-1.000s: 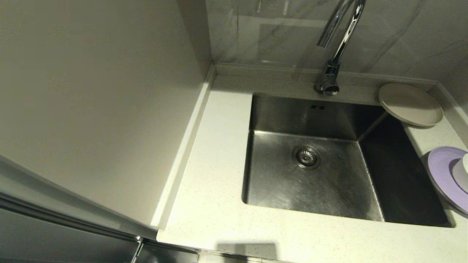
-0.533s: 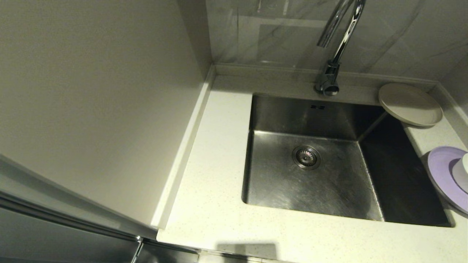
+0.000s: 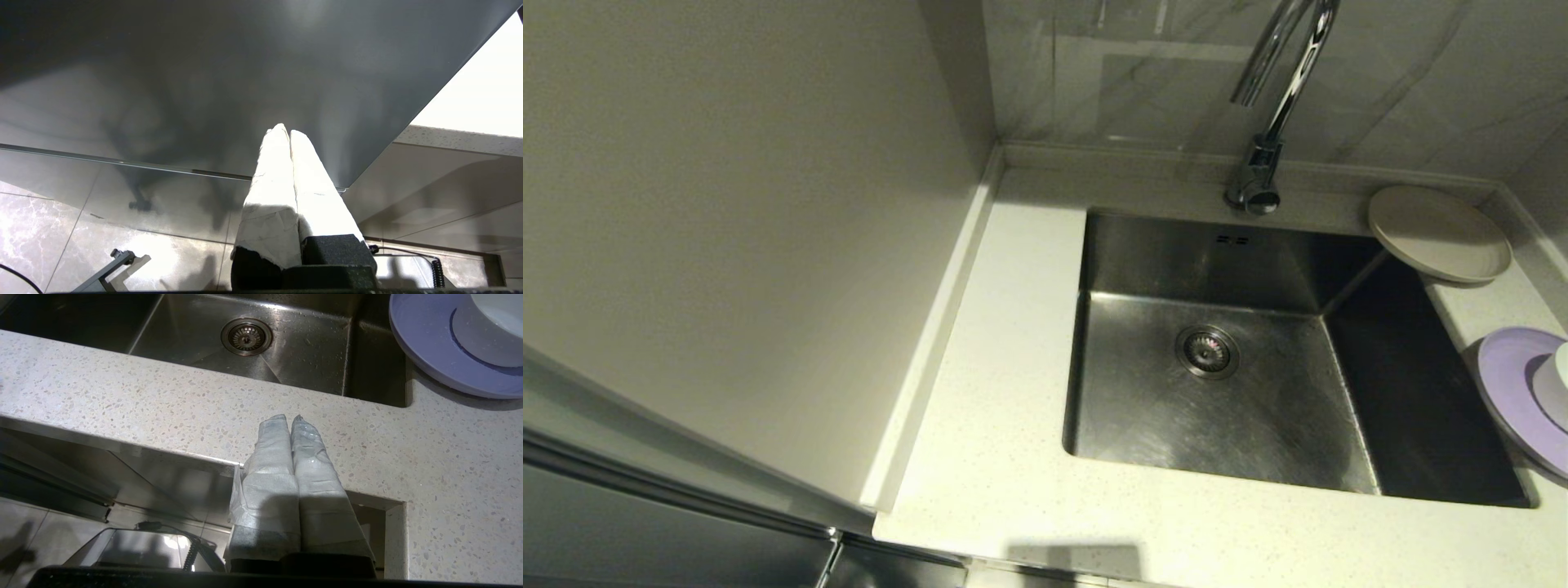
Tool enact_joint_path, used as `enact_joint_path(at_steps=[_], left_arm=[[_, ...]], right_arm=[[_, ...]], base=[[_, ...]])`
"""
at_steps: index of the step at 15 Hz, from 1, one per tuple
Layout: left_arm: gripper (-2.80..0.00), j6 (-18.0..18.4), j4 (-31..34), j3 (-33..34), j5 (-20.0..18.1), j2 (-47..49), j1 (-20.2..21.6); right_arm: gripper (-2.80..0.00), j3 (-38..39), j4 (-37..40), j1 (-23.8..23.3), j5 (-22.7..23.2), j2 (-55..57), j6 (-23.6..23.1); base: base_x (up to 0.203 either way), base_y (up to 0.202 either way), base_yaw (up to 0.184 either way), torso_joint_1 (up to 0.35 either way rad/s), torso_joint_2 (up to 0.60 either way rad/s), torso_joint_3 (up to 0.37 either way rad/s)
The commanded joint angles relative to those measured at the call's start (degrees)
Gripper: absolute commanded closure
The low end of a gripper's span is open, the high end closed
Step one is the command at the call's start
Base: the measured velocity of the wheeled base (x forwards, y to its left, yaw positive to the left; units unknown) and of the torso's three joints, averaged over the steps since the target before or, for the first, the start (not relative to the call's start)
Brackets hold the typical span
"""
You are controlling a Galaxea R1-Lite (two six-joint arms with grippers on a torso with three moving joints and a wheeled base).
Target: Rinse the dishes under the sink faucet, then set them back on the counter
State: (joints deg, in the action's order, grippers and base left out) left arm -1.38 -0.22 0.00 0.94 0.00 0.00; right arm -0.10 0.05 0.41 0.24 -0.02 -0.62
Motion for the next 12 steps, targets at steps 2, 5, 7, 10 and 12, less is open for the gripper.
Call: enact_joint_path(at_steps=[2,5,7,10,12], left_arm=[[0.0,0.0,0.0,0.0,0.0,-0.1,0.0],[0.0,0.0,0.0,0.0,0.0,-0.1,0.0],[0.0,0.0,0.0,0.0,0.0,-0.1,0.0],[0.0,0.0,0.0,0.0,0.0,-0.1,0.0],[0.0,0.0,0.0,0.0,0.0,-0.1,0.0]], right_arm=[[0.0,0.0,0.0,0.0,0.0,0.1,-0.1],[0.0,0.0,0.0,0.0,0.0,0.1,0.0],[0.0,0.0,0.0,0.0,0.0,0.1,0.1],[0.0,0.0,0.1,0.0,0.0,0.1,0.1],[0.0,0.0,0.1,0.0,0.0,0.1,0.4]], base=[[0.0,0.0,0.0,0.0,0.0,0.0],[0.0,0.0,0.0,0.0,0.0,0.0],[0.0,0.0,0.0,0.0,0.0,0.0],[0.0,0.0,0.0,0.0,0.0,0.0],[0.0,0.0,0.0,0.0,0.0,0.0]])
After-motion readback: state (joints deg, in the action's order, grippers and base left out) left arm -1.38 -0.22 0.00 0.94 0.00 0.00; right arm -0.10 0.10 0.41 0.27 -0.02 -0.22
